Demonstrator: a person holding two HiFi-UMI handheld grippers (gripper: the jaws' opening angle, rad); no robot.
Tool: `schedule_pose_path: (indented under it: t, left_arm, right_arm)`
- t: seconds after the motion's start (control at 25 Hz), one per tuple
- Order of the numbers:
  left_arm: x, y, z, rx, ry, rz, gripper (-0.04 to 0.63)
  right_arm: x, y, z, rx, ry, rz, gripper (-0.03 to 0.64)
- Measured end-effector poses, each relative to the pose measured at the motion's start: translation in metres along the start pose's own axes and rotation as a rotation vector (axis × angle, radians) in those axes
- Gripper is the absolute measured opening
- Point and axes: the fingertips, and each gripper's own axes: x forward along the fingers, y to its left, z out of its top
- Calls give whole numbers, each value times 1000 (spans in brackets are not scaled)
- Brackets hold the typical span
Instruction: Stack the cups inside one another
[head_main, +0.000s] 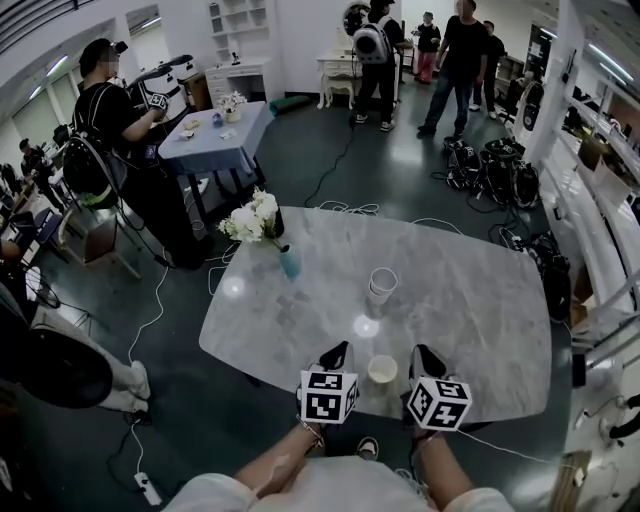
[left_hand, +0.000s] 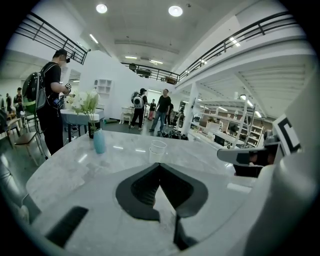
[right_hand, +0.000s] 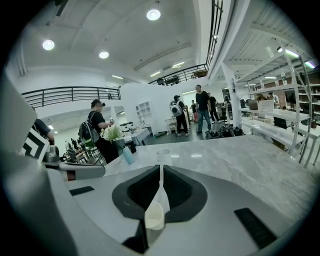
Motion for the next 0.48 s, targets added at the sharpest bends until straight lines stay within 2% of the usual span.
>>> schedule_pose_path:
  t: [0.28, 0.48]
  left_arm:
    - [1, -3, -19, 0, 43, 7, -5]
    - [4, -1, -48, -17, 104, 10, -5]
  right_arm:
    - [-3, -8, -17, 25, 30, -7, 25]
    - [-2, -12, -44, 50, 82, -15, 25]
